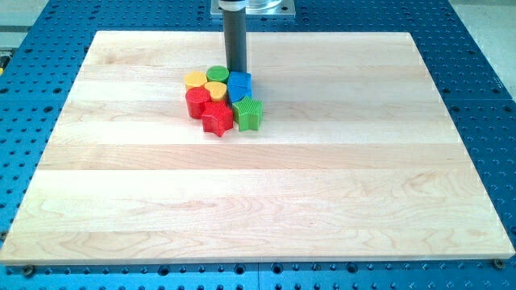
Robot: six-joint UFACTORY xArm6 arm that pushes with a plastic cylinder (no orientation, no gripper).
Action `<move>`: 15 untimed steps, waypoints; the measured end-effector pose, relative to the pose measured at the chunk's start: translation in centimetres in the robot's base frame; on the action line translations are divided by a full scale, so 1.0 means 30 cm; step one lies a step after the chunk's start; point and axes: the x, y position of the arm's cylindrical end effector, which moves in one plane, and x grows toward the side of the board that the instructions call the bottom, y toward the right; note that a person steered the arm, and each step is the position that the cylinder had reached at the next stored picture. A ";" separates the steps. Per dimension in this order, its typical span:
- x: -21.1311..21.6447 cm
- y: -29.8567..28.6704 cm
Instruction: Push the group of blocks slightly up
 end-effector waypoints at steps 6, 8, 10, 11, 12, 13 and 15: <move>0.519 -0.167; 0.437 -0.170; 0.433 -0.223; 0.422 -0.295; 0.343 -0.295; 0.301 -0.271; 0.275 -0.218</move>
